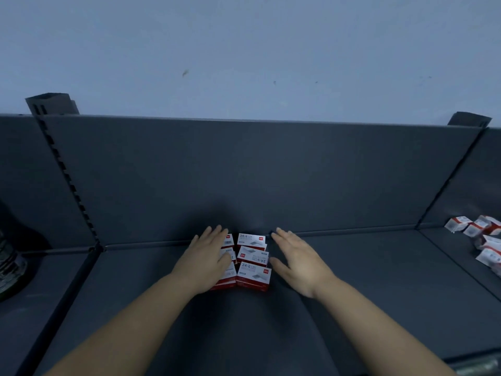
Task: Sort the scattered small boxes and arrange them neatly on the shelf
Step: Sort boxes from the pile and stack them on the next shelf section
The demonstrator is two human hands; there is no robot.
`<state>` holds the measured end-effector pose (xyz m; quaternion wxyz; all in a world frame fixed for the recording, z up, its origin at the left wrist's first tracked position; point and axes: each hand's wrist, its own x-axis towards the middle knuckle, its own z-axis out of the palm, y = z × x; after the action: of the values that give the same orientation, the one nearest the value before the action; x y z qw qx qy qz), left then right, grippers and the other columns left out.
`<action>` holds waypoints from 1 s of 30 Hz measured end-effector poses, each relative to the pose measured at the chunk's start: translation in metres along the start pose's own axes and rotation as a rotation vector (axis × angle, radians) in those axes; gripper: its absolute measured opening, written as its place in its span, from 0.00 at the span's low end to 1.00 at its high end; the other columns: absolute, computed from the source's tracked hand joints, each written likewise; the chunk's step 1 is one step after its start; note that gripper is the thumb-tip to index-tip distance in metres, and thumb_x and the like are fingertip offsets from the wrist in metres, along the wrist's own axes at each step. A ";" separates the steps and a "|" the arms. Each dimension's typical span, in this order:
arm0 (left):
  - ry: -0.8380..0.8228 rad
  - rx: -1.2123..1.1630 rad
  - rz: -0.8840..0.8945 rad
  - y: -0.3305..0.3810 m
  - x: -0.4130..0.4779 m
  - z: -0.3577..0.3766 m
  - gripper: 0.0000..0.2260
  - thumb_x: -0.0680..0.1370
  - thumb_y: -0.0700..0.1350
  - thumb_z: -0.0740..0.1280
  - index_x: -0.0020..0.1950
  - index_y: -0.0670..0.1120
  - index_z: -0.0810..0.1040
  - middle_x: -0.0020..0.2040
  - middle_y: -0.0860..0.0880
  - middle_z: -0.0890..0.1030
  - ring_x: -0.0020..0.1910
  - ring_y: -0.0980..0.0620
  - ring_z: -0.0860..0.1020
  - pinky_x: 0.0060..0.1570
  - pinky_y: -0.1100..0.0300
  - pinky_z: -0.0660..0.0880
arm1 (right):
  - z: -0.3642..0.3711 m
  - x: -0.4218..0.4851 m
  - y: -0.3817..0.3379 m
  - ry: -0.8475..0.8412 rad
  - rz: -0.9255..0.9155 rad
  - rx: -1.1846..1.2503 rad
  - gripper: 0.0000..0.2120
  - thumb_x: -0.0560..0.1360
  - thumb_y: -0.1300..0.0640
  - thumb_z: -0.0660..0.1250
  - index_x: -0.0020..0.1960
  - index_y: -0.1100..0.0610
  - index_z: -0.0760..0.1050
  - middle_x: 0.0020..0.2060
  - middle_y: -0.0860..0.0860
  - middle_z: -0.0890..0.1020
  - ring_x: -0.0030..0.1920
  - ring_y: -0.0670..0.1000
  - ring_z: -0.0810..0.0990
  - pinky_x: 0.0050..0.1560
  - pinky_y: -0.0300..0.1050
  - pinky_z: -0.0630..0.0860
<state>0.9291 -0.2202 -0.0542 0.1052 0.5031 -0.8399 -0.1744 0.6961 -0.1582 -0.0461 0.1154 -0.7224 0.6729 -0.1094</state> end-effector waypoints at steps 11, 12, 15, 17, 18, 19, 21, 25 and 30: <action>-0.087 0.069 -0.030 0.055 0.015 0.011 0.28 0.83 0.50 0.51 0.80 0.46 0.44 0.81 0.49 0.44 0.79 0.51 0.42 0.77 0.54 0.42 | -0.016 -0.021 0.049 -0.015 0.061 -0.054 0.30 0.83 0.46 0.53 0.80 0.53 0.46 0.80 0.47 0.46 0.79 0.48 0.43 0.78 0.48 0.44; -0.085 0.069 -0.028 0.063 0.018 0.013 0.28 0.83 0.50 0.51 0.80 0.46 0.45 0.81 0.49 0.44 0.79 0.51 0.42 0.77 0.54 0.42 | -0.019 -0.025 0.057 -0.013 0.069 -0.054 0.30 0.83 0.46 0.52 0.80 0.53 0.45 0.80 0.47 0.46 0.79 0.48 0.43 0.78 0.48 0.43; -0.065 0.077 -0.021 0.094 0.027 0.022 0.28 0.83 0.49 0.52 0.80 0.46 0.46 0.81 0.49 0.44 0.79 0.51 0.43 0.77 0.53 0.43 | -0.031 -0.039 0.084 -0.007 0.089 -0.061 0.31 0.83 0.46 0.52 0.80 0.52 0.44 0.80 0.47 0.46 0.79 0.48 0.42 0.78 0.47 0.43; -0.052 0.074 -0.009 0.119 0.032 0.029 0.28 0.82 0.49 0.52 0.80 0.46 0.47 0.81 0.49 0.45 0.79 0.51 0.42 0.77 0.53 0.42 | -0.043 -0.050 0.106 0.002 0.102 -0.069 0.31 0.83 0.46 0.51 0.80 0.52 0.44 0.80 0.46 0.45 0.79 0.47 0.42 0.78 0.47 0.42; -0.053 0.071 -0.001 0.133 0.034 0.033 0.28 0.82 0.49 0.52 0.80 0.47 0.46 0.81 0.49 0.44 0.79 0.51 0.42 0.77 0.54 0.42 | -0.049 -0.057 0.118 0.006 0.109 -0.073 0.31 0.83 0.46 0.51 0.80 0.52 0.43 0.80 0.46 0.45 0.79 0.47 0.42 0.78 0.47 0.42; -0.056 0.067 0.009 0.148 0.036 0.037 0.28 0.82 0.50 0.51 0.80 0.47 0.46 0.81 0.50 0.44 0.79 0.51 0.42 0.77 0.54 0.42 | -0.056 -0.064 0.130 0.010 0.116 -0.077 0.31 0.83 0.46 0.51 0.80 0.52 0.43 0.80 0.46 0.45 0.79 0.47 0.42 0.78 0.47 0.41; -0.058 0.061 0.020 0.179 0.040 0.047 0.28 0.82 0.50 0.51 0.80 0.47 0.46 0.81 0.50 0.44 0.79 0.52 0.42 0.77 0.53 0.42 | -0.069 -0.081 0.156 0.020 0.132 -0.087 0.31 0.83 0.46 0.51 0.80 0.52 0.42 0.80 0.46 0.44 0.79 0.47 0.41 0.78 0.46 0.41; -0.065 0.055 0.048 0.240 0.049 0.069 0.28 0.82 0.50 0.50 0.80 0.47 0.45 0.81 0.50 0.43 0.79 0.52 0.41 0.77 0.53 0.41 | -0.093 -0.116 0.206 0.018 0.169 -0.108 0.31 0.83 0.45 0.51 0.80 0.53 0.41 0.80 0.46 0.44 0.79 0.47 0.41 0.78 0.47 0.41; -0.077 0.023 0.075 0.315 0.057 0.099 0.28 0.82 0.50 0.50 0.80 0.47 0.44 0.81 0.51 0.43 0.79 0.53 0.41 0.77 0.54 0.41 | -0.121 -0.158 0.272 0.022 0.210 -0.139 0.31 0.83 0.45 0.51 0.80 0.52 0.42 0.80 0.46 0.45 0.79 0.48 0.42 0.78 0.47 0.42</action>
<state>0.6125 -0.1151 -0.0195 0.0733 0.4652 -0.8636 -0.1799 0.3895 -0.0215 -0.0175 0.0683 -0.6529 0.7521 -0.0579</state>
